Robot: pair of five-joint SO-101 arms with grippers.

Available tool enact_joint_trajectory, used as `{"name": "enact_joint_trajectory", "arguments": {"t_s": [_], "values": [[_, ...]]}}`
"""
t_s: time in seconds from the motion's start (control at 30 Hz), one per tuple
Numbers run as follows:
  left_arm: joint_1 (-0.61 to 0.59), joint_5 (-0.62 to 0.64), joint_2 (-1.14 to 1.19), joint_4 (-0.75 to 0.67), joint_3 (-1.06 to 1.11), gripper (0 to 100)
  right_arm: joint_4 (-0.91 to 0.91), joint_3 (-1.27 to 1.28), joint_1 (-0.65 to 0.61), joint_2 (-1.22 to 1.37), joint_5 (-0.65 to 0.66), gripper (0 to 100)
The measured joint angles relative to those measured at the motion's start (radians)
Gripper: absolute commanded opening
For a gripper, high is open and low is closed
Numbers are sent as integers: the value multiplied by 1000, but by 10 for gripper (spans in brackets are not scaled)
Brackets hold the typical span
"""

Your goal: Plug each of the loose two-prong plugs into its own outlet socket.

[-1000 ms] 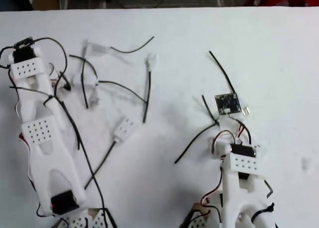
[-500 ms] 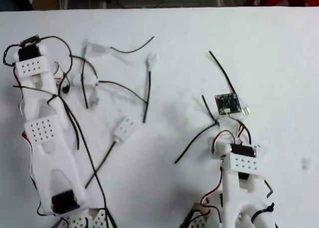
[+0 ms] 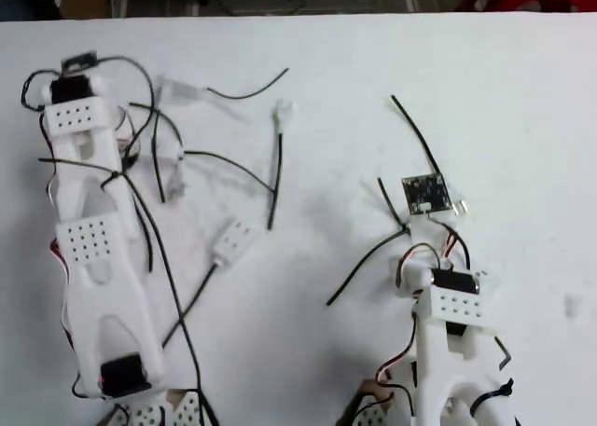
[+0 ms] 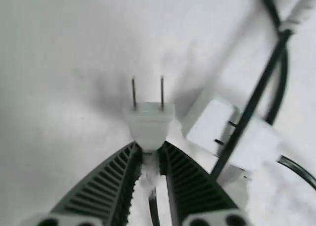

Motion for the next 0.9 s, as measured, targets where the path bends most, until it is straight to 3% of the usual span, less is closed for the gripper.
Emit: {"name": "enact_joint_trajectory", "arguments": {"t_s": [0.3, 0.9], "values": [[98, 0, -358, 2, 68, 22, 0, 0, 0, 0, 0, 212], [322, 0, -1300, -41, 789, 22, 0, 0, 0, 0, 0, 212]]}}
